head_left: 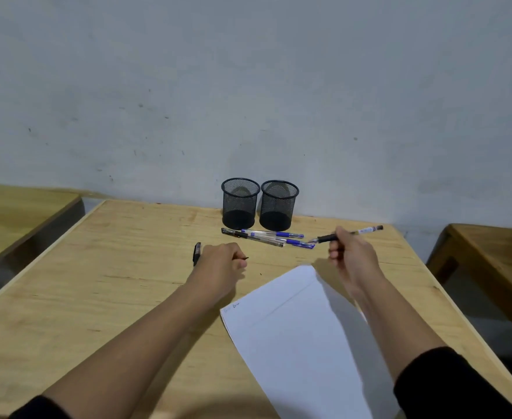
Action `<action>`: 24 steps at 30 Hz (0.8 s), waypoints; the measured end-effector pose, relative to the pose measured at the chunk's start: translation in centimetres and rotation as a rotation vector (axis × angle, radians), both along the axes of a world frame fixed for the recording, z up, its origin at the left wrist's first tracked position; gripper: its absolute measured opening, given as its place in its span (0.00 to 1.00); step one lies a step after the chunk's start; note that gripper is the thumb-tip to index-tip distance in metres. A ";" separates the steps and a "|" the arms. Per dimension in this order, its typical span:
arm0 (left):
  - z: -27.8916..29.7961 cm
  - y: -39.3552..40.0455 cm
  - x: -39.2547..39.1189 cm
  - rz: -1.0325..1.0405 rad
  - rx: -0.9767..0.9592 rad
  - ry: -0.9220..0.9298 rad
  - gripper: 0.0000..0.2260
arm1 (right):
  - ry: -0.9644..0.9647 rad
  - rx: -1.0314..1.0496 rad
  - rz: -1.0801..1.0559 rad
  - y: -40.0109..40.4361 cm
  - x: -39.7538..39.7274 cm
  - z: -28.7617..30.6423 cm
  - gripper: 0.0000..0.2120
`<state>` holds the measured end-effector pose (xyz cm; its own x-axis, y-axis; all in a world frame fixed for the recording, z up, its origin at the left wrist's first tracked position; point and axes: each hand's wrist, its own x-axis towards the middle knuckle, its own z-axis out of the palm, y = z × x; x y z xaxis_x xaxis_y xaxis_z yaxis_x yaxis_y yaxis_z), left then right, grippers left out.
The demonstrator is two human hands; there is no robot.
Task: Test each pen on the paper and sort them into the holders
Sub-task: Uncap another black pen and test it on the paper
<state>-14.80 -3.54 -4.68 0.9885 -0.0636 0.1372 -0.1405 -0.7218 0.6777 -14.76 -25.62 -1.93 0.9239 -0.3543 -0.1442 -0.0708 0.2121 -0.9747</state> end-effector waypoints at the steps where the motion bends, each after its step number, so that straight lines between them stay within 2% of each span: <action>1: -0.1 -0.4 0.2 -0.003 0.003 0.015 0.06 | 0.007 -0.017 0.045 0.8 -0.1 -0.3 0.12; 4: -0.6 -2.0 0.8 -0.013 0.033 0.055 0.05 | -0.007 0.016 0.147 3.0 -0.8 -1.3 0.10; 8: -1.4 -2.6 1.3 0.006 0.116 0.104 0.07 | 0.013 0.072 0.147 3.2 -1.7 -2.3 0.07; 14: -1.5 -2.1 1.8 0.008 0.065 0.133 0.13 | 0.028 0.169 0.143 3.2 -2.4 -2.6 0.08; 20: 0.0 0.0 -1.2 0.006 -0.045 -0.003 0.08 | 0.043 0.138 0.233 4.5 -3.2 -3.3 0.08; 22: 0.0 0.9 -3.4 0.009 -0.099 -0.013 0.06 | 0.010 0.084 0.264 5.3 -3.8 -3.4 0.04; 24: -0.6 1.6 -5.4 0.019 -0.118 -0.047 0.05 | -0.008 0.027 0.273 6.1 -4.2 -3.3 0.04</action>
<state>-20.23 -1.99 -5.23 0.9816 -0.0255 0.1890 -0.1613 -0.6400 0.7513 -19.00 -19.49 -5.19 0.9858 -0.0881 -0.1429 -0.1217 0.2119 -0.9697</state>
